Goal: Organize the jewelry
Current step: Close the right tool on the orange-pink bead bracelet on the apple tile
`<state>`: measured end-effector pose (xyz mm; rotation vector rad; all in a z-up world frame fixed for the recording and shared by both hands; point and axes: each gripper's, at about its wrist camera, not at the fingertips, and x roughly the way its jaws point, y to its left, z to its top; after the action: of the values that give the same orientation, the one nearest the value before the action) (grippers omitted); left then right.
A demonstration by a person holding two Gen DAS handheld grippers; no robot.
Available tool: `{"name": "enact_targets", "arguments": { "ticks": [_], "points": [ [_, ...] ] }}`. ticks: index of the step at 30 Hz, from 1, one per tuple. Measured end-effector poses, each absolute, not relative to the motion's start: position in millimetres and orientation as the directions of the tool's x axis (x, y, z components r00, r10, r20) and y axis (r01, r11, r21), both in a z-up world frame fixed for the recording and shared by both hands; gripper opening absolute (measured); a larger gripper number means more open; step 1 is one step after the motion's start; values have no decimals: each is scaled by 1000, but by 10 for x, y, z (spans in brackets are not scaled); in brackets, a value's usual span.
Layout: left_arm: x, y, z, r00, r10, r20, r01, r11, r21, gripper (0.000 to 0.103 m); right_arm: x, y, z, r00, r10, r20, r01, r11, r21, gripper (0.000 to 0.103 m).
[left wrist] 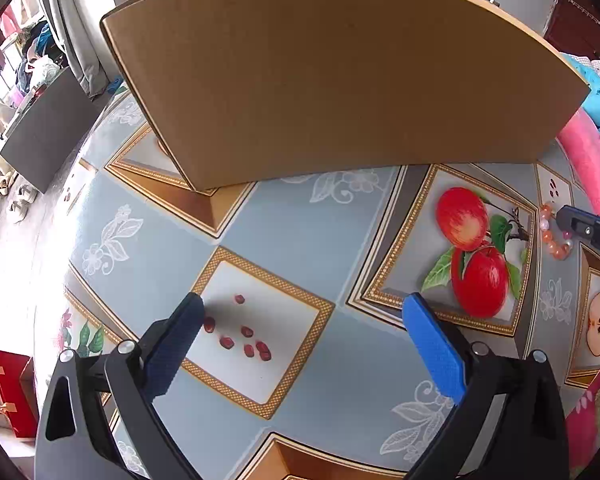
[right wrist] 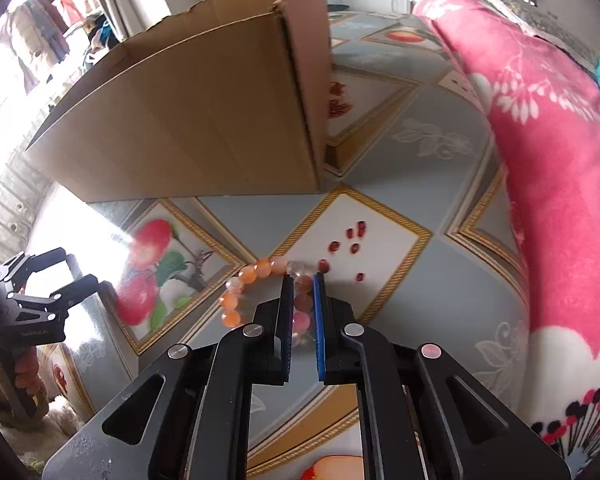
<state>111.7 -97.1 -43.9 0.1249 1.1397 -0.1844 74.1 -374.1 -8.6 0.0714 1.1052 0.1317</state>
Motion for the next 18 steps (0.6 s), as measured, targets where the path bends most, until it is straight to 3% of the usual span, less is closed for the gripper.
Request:
{"name": "enact_targets", "arguments": {
  "ticks": [18],
  "points": [
    [1086, -929, -442, 429, -78, -900, 192, 981, 6, 98, 629, -2921, -56, 377, 277, -884, -245, 950, 193, 7]
  ]
}}
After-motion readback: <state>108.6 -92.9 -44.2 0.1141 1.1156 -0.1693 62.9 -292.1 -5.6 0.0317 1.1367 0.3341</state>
